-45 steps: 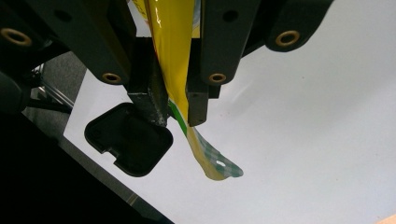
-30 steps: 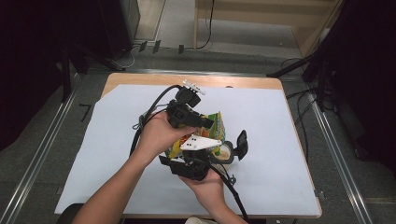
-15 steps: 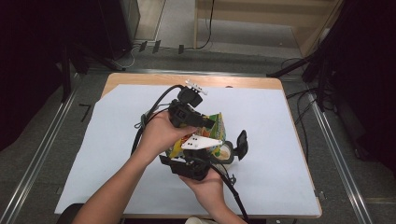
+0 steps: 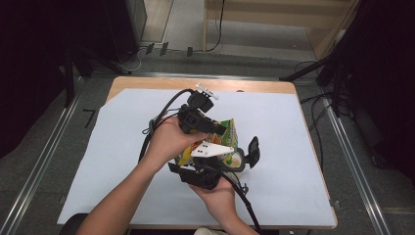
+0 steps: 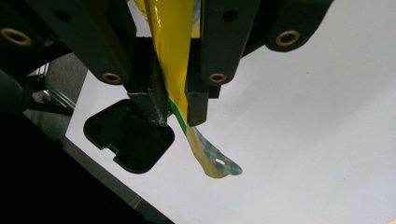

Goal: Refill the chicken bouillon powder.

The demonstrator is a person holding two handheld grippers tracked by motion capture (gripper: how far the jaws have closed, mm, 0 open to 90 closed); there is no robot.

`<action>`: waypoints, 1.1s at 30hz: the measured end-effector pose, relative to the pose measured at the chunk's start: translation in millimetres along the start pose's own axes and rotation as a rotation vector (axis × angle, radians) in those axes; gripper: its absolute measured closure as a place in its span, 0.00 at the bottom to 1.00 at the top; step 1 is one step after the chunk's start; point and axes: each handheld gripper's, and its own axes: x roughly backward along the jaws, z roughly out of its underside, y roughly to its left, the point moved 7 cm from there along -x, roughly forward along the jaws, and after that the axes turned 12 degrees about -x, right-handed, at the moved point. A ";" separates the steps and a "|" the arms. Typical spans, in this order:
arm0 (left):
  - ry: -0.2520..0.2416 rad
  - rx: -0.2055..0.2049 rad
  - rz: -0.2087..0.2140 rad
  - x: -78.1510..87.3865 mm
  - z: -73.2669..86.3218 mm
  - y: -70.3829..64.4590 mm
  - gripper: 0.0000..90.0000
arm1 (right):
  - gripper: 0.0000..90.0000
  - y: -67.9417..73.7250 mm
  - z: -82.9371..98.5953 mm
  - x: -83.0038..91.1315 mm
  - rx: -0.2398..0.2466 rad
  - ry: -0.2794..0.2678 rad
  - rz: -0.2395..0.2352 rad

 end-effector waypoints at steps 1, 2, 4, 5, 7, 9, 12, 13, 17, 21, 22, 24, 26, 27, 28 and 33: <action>0.002 0.000 0.000 -0.1 0.2 0.1 0.89 | 0.77 0.1 0.2 -0.1 -0.003 0.000 -0.002; 0.001 -0.001 0.001 -0.1 0.2 0.0 0.89 | 0.77 0.1 0.5 -0.1 -0.002 0.001 -0.001; 0.000 -0.004 0.000 -0.2 0.3 -0.2 0.89 | 0.78 0.2 0.6 -0.3 0.000 -0.001 0.000; 0.001 -0.006 -0.001 -0.3 0.5 -0.2 0.89 | 0.78 0.1 0.8 -0.5 0.002 -0.002 -0.002; 0.001 -0.004 0.002 -0.9 0.4 -0.5 0.89 | 0.78 -0.4 1.2 -0.4 0.004 -0.002 0.000; -0.004 -0.002 0.003 -1.2 -0.4 -0.7 0.89 | 0.78 -0.8 1.1 0.3 0.003 0.001 0.002; -0.006 -0.009 0.004 -1.3 -1.1 -1.6 0.89 | 0.78 -1.4 0.7 1.6 0.006 -0.001 0.007; -0.002 -0.006 0.002 -2.1 -0.8 -1.4 0.89 | 0.78 -1.3 0.8 1.6 0.006 0.000 0.006; 0.000 0.002 0.011 -4.1 0.4 -0.1 0.89 | 0.78 -2.9 2.5 1.0 0.008 0.005 0.011; 0.004 -0.006 0.011 -4.5 0.6 -1.5 0.89 | 0.78 -2.6 3.3 1.3 0.006 0.002 0.011; 0.004 -0.003 0.013 -4.8 0.7 -1.9 0.89 | 0.78 -2.6 3.4 1.5 0.006 0.003 0.009; 0.006 -0.002 0.014 -5.8 1.2 -1.9 0.89 | 0.78 -2.8 4.0 1.7 0.008 0.002 0.011; 0.009 0.000 0.018 -6.8 2.0 -2.3 0.89 | 0.78 -2.5 5.2 1.6 0.005 0.001 0.013; 0.010 0.000 0.015 -6.9 2.2 -2.4 0.89 | 0.78 -2.4 5.8 1.6 0.005 0.002 0.014; 0.008 0.004 0.016 -7.0 2.4 -2.7 0.89 | 0.79 -2.5 6.0 1.6 0.006 0.003 0.014; 0.017 -0.001 0.016 -8.2 4.8 -3.1 0.89 | 0.79 -2.6 8.2 1.1 0.009 0.009 0.015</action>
